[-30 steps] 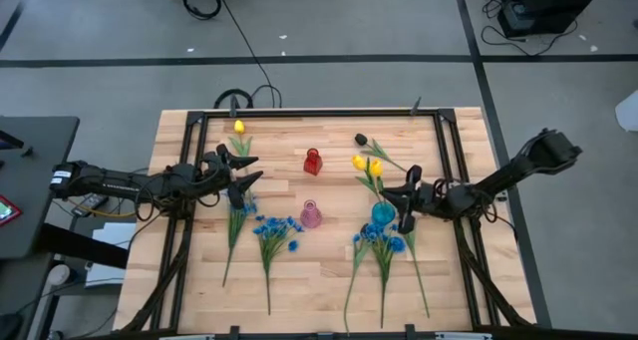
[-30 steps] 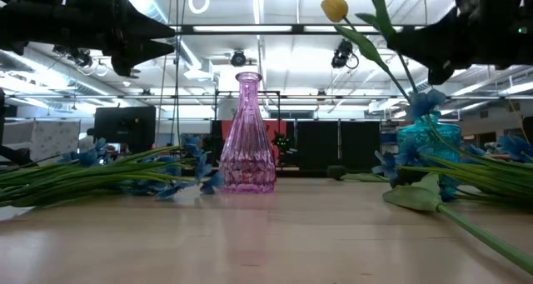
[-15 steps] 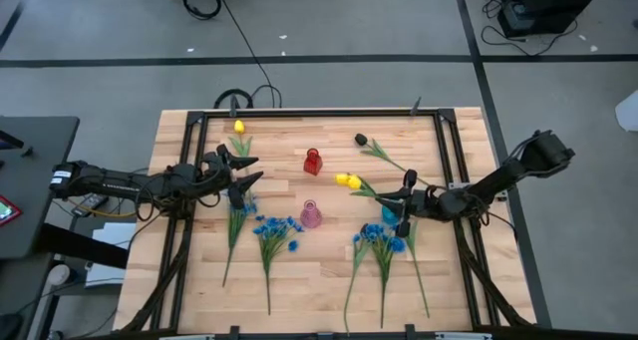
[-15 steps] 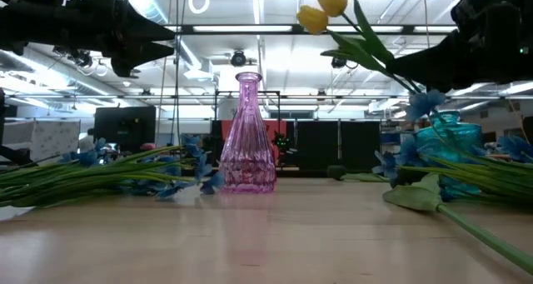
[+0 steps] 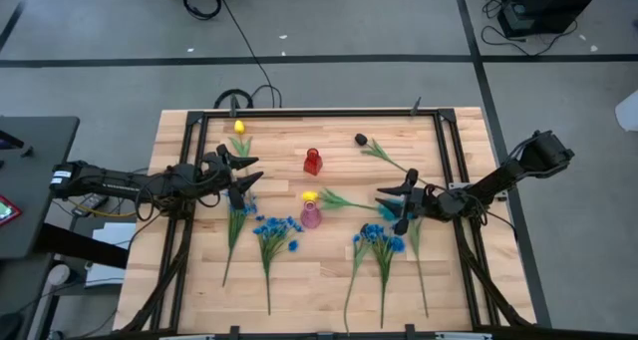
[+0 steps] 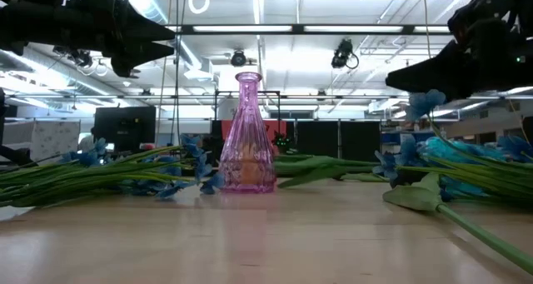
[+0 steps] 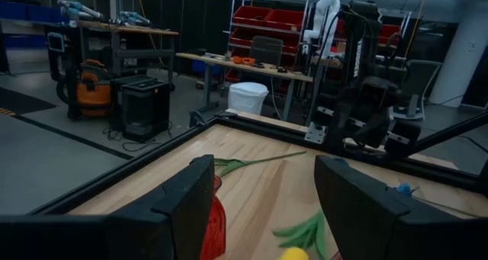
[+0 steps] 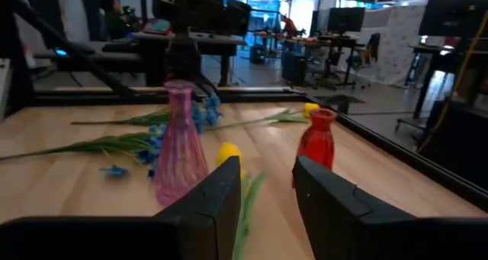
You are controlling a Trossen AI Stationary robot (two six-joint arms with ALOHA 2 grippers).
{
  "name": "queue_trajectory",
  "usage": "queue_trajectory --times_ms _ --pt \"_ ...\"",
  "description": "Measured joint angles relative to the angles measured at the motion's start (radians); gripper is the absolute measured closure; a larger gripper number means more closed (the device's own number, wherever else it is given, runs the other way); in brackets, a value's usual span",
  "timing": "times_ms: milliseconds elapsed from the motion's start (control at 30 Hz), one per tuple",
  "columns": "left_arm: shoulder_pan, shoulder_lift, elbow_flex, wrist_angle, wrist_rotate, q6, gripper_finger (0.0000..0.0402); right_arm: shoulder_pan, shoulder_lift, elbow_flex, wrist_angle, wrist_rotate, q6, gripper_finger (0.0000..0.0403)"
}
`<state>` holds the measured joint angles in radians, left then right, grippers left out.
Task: Sort flowers into vase by color
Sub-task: Put the blue vase containing the yellow flowers on the center of the table upright
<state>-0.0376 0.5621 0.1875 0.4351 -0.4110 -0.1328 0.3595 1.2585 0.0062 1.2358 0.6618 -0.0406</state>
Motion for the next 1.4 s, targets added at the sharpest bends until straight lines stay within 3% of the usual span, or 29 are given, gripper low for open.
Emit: queue_trajectory --times_ms 100,200,333,467,567,633,800,1033,1400 --pt "0.0 0.0 0.0 0.0 0.001 -0.003 0.017 0.002 -0.024 0.001 -0.001 0.007 -0.011 0.0266" --pt "0.0 0.0 0.0 -0.007 0.016 -0.024 0.017 -0.001 -0.065 0.028 -0.166 0.001 0.056 0.0247" --pt "0.0 0.0 0.0 -0.01 0.021 -0.031 0.017 -0.023 -0.129 0.175 -0.653 -0.033 0.202 0.0206" --pt "0.0 0.0 0.0 -0.012 0.021 -0.03 0.017 -0.056 -0.155 0.456 -1.254 -0.087 0.307 0.0168" --pt "0.0 0.0 0.0 -0.016 0.023 -0.03 0.017 -0.101 -0.117 0.655 -1.632 -0.198 0.403 0.0153" --pt "-0.001 0.0 0.0 -0.016 0.023 -0.029 0.017 -0.135 -0.067 0.745 -1.768 -0.287 0.43 0.0151" --pt "-0.001 0.0 0.0 -0.017 0.024 -0.029 0.017 -0.209 0.105 0.87 -1.911 -0.491 0.405 0.0155" --pt "-0.002 0.0 0.0 -0.051 0.024 -0.034 0.017 -0.24 0.268 1.002 -2.126 -0.595 0.339 0.0144" --pt "-0.002 0.0 0.0 -0.071 0.024 -0.03 0.017 -0.27 0.431 1.042 -2.188 -0.61 0.222 0.0144"
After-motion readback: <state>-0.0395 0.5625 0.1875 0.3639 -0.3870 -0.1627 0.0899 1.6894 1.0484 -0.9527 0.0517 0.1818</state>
